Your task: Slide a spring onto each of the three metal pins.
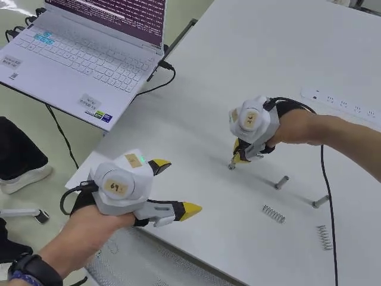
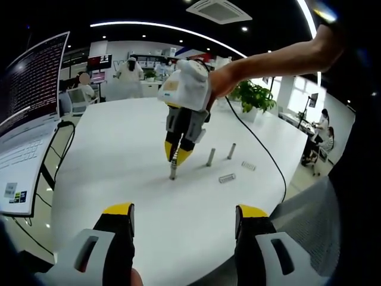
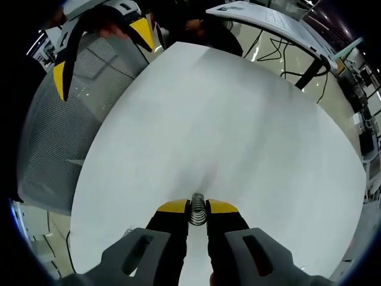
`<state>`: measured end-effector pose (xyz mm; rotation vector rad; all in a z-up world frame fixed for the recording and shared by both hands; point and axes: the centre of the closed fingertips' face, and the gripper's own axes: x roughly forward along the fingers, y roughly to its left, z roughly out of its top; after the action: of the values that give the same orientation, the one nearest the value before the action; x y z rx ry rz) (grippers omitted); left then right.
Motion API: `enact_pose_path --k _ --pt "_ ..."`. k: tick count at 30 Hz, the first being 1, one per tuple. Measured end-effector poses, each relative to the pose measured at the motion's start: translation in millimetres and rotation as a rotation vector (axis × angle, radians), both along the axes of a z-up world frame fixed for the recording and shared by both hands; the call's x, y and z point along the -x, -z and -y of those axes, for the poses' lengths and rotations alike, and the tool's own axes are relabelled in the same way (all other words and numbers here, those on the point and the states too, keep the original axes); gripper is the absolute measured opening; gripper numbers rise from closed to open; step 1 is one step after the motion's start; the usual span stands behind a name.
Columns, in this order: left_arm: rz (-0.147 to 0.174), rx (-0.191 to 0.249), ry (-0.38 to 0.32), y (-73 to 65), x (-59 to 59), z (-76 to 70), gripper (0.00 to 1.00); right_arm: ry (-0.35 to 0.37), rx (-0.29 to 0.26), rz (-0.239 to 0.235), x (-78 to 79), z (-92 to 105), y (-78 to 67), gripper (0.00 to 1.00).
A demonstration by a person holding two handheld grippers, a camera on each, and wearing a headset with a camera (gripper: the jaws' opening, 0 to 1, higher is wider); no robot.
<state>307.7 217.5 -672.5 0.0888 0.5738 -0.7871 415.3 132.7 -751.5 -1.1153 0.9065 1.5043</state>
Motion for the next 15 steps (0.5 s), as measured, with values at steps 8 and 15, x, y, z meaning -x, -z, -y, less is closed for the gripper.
enact_pose_path --k 8,15 --pt "-0.003 -0.004 0.004 0.6 -0.2 0.0 0.65 -0.010 0.018 -0.001 1.9 -0.4 7.9 0.09" --pt "-0.005 -0.004 0.003 0.9 0.5 -0.1 0.65 -0.022 0.034 0.005 2.7 -2.2 15.4 0.09"
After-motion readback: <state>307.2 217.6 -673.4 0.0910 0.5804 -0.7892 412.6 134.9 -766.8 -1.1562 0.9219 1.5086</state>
